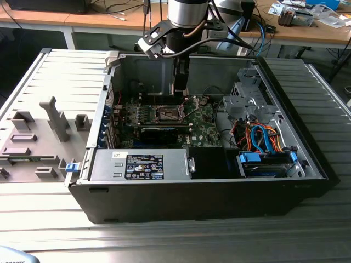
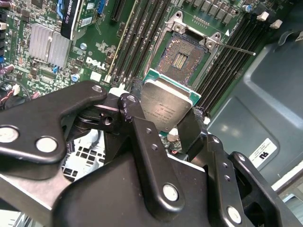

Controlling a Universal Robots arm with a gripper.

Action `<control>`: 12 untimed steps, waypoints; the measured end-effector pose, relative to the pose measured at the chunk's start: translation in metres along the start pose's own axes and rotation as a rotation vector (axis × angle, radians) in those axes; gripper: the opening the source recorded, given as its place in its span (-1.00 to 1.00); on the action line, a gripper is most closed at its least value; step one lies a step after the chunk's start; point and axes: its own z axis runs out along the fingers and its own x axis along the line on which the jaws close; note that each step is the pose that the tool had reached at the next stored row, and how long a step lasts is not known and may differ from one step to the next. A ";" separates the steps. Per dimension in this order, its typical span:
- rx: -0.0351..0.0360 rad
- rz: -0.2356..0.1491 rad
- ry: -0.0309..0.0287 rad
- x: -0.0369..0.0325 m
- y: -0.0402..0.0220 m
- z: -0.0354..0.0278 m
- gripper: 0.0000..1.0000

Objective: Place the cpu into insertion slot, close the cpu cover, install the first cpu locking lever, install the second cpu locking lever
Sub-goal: 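Place the cpu into insertion slot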

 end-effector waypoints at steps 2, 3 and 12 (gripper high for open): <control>0.0000 0.002 0.0000 0.0000 0.0000 0.0001 0.08; -0.0001 0.003 0.0000 0.0000 0.0000 0.0001 0.08; 0.0000 0.012 0.0001 0.0000 0.0000 0.0005 0.08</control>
